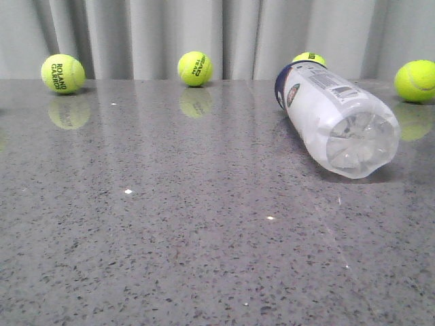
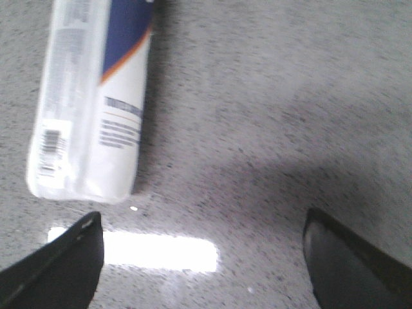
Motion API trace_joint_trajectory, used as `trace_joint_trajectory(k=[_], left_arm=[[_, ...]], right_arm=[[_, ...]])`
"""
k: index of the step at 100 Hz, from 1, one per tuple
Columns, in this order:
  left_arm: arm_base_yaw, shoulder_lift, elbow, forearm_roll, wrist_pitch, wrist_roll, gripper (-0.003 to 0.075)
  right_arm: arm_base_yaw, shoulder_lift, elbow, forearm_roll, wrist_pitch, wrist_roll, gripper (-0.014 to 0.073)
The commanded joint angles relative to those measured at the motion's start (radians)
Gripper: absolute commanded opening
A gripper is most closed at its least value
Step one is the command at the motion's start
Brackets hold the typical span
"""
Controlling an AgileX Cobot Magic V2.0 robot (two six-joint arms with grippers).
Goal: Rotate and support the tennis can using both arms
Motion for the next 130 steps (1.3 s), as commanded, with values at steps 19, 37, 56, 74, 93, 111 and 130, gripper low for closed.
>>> trace_joint_trajectory(k=[19,37,56,74,93,111,130], left_arm=[[0.000,-0.034,0.044,-0.002,-0.079,-0.011,-0.0020],[0.000,-0.034,0.044,-0.002,-0.079,-0.011,-0.0020],[0.000,-0.034,0.044,-0.002,-0.079,-0.011,-0.0020],[0.000,-0.034,0.044,-0.002,-0.079,-0.011,-0.0020],[0.000,-0.034,0.044,-0.002,-0.079,-0.011,-0.0020],[0.000,-0.034,0.044,-0.002,-0.079,-0.011,-0.0020],[0.000,-0.034,0.044,-0.002,-0.079,-0.011,-0.0020]], right_arm=[[0.106,0.223,-0.217,0.011,-0.003,0.096,0.0624],[0.139,0.371,-0.332,0.011,0.032,0.141,0.0624],[0.149,0.503,-0.419,0.048,0.034,0.158,0.0624],[0.149,0.600,-0.454,0.062,0.031,0.175,0.0624],[0.149,0.673,-0.460,0.074,0.023,0.175,0.0624],[0.149,0.697,-0.460,0.074,0.019,0.175,0.0589],[0.149,0.697,-0.460,0.074,0.017,0.175,0.0267]])
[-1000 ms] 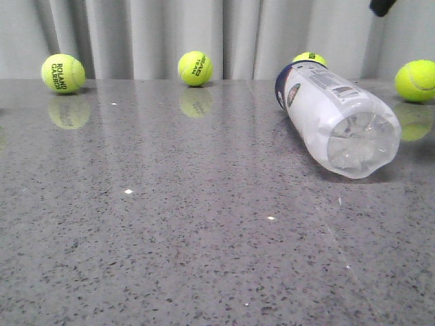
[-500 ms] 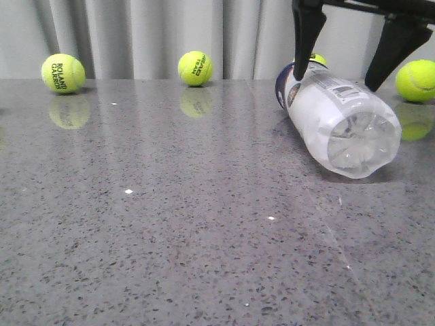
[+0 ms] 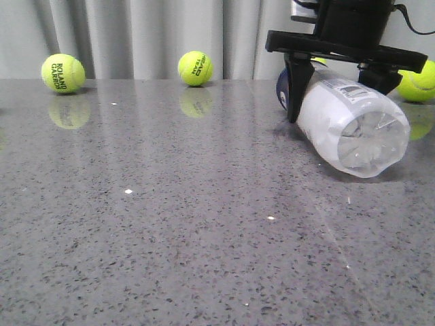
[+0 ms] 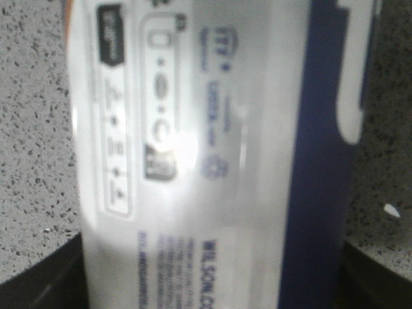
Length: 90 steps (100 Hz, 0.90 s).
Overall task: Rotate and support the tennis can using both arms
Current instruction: 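Lower the right gripper over the white tennis can and close on it, then lift and swing the can with the right gripper, laying it sideways across the table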
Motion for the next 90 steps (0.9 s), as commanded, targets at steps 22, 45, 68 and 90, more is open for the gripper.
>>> trace_joint_trajectory(k=[22,45,68,90], left_arm=[[0.000,-0.034,0.044,-0.002,-0.079,-0.011,-0.0020],[0.000,-0.034,0.044,-0.002,-0.079,-0.011,-0.0020],[0.000,-0.034,0.044,-0.002,-0.079,-0.011,-0.0020],[0.000,-0.034,0.044,-0.002,-0.079,-0.011,-0.0020]], right_arm=[[0.005,-0.053,-0.064,0.007,-0.001,-0.072,0.0146],[0.040,-0.053,-0.215,0.007,0.077,-0.349,0.0146],[0.083,-0.053,-0.313,0.007,0.113,-0.744,0.0146],[0.137,-0.052,-0.314,0.032,0.159,-1.265,0.0146]])
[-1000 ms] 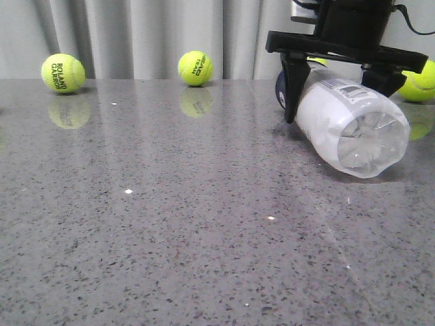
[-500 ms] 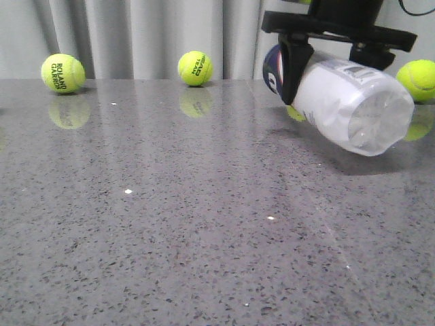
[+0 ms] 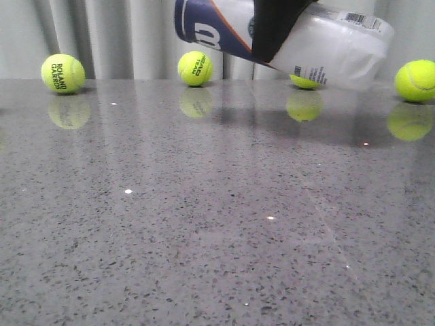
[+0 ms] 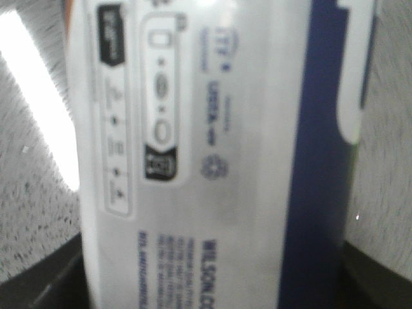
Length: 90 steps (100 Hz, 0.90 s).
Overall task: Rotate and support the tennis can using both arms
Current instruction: 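Lift and swing the can with the right gripper, laying it sideways across the table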
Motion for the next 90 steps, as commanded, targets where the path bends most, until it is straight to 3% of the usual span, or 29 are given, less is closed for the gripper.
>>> trace_joint_trajectory(k=[1,35,90], left_arm=[[0.000,-0.034,0.044,-0.002,-0.079,-0.011,-0.0020],[0.000,-0.034,0.044,-0.002,-0.079,-0.011,-0.0020],[0.000,-0.034,0.044,-0.002,-0.079,-0.011,-0.0020]], right_arm=[[0.019,-0.054,-0.035,0.028,0.086,-0.200,0.0146],[0.091,-0.043,-0.025,0.028,0.086,-0.431,0.0146],[0.104,0.064,-0.021,0.028,0.086,-0.418,0.0148]])
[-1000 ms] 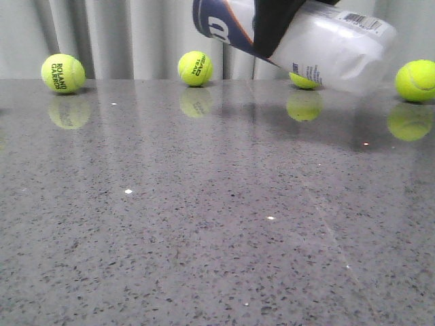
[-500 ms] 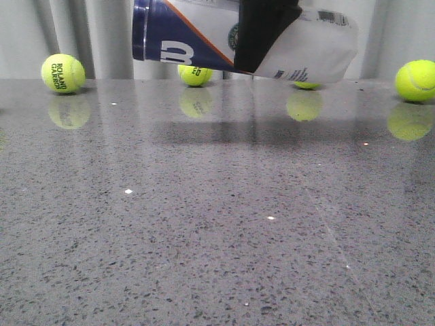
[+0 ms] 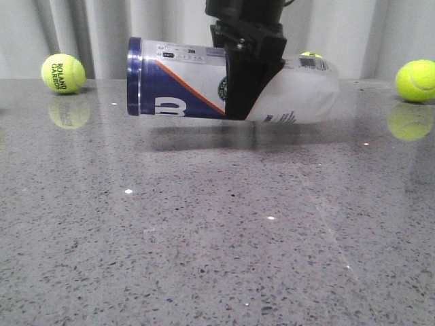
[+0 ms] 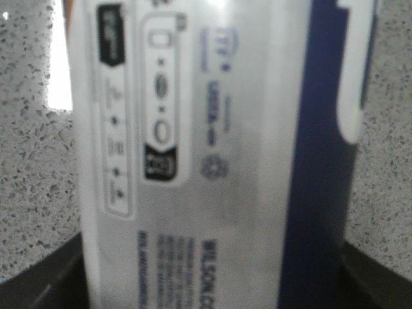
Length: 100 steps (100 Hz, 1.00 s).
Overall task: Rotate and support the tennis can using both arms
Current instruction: 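Lift and swing the can with the right gripper, laying it sideways across the table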
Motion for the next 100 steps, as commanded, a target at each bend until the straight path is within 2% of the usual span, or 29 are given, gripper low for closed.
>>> trace_joint_trajectory(k=[1,11,23,42,49,100], left_arm=[[0.000,-0.034,0.044,-0.002,-0.079,-0.011,-0.0020],[0.000,-0.034,0.044,-0.002,-0.079,-0.011,-0.0020],[0.000,-0.034,0.044,-0.002,-0.079,-0.011,-0.0020],[0.000,-0.034,0.044,-0.002,-0.079,-0.011,-0.0020],[0.000,-0.034,0.044,-0.002,-0.079,-0.011,-0.0020],[0.000,-0.034,0.044,-0.002,-0.079,-0.011,-0.0020]], right_arm=[[0.001,-0.048,-0.026,0.017,0.086,0.002,0.0148],[0.001,-0.035,-0.026,0.017,0.086,0.017,0.0180],[0.001,-0.026,-0.026,0.017,0.086,0.044,0.0268],[0.001,-0.024,-0.026,0.016,0.063,0.107,0.0554],[0.001,-0.024,-0.026,0.015,0.063,0.107,0.0621],[0.001,-0.037,-0.028,-0.002,0.085,0.107,0.0636]])
